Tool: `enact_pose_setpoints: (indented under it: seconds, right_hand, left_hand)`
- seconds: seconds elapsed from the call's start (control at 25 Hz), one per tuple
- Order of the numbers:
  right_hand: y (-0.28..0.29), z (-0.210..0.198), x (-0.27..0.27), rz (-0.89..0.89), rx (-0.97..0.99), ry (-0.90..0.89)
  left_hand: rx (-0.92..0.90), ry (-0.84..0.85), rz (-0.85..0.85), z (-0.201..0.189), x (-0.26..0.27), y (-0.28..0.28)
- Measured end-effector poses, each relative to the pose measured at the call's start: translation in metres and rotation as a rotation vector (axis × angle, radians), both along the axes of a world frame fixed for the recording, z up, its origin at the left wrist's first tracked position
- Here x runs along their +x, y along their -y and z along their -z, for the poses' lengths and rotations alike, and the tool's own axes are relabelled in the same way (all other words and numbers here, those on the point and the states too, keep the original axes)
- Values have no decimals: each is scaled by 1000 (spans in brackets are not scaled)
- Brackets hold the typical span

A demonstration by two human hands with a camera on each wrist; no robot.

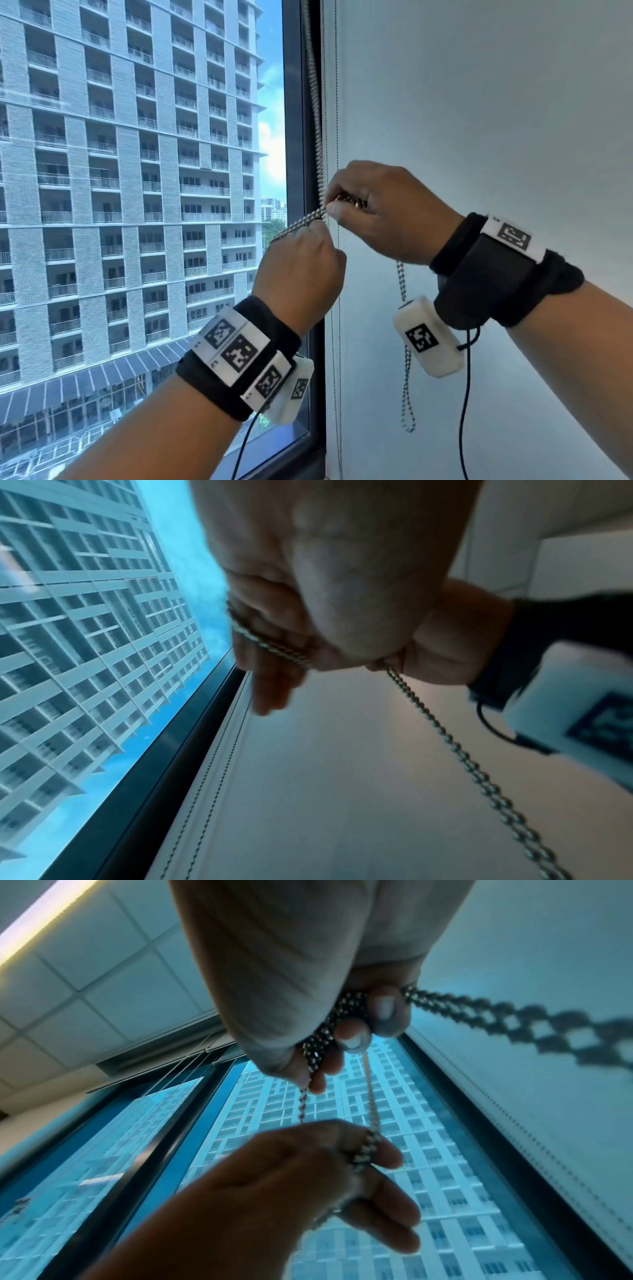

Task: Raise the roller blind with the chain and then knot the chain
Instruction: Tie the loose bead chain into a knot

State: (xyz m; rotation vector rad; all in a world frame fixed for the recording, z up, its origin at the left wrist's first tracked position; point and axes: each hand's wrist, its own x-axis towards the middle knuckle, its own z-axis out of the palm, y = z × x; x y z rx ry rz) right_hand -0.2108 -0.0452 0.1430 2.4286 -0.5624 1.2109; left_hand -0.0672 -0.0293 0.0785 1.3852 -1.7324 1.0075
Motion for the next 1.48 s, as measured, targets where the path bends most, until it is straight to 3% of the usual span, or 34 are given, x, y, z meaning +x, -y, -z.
enact_pose_setpoints:
  seconds: [0.2, 0.28, 0.36, 0.48, 0.64, 0.76, 0.88, 1.0, 1.32, 1.4, 1.48]
  right_hand:
    - [29, -22, -25, 37, -99, 205]
    - [36, -21, -30, 7, -122, 286]
    - [38, -17, -30, -34, -110, 357]
    - [40, -7, -32, -46, -82, 400]
    - [46, 6, -40, -76, 78, 488]
    - [52, 19, -38, -170, 309, 535]
    - [59, 28, -28, -266, 520, 560]
    - [68, 34, -19, -251, 518, 587]
    - [65, 36, -9, -322, 697, 543]
    - [65, 40, -4, -408, 748, 579]
    - [67, 41, -2, -453, 804, 657]
  left_hand:
    - [119, -198, 541, -30, 11, -11]
    - [307, -381, 686, -47, 14, -14]
    - [477, -446, 741, -56, 10, -14]
    - [622, -393, 707, -65, 3, -16]
    - [671, -563, 843, -71, 9, -11]
    - [691, -710, 946, -64, 12, 9]
    - [578, -687, 860, -55, 11, 32]
    - [485, -532, 708, -46, 8, 43]
    - [322, -435, 542, -34, 2, 45]
    - [289, -426, 519, -29, 2, 44]
    - [322, -504, 608, -27, 5, 48]
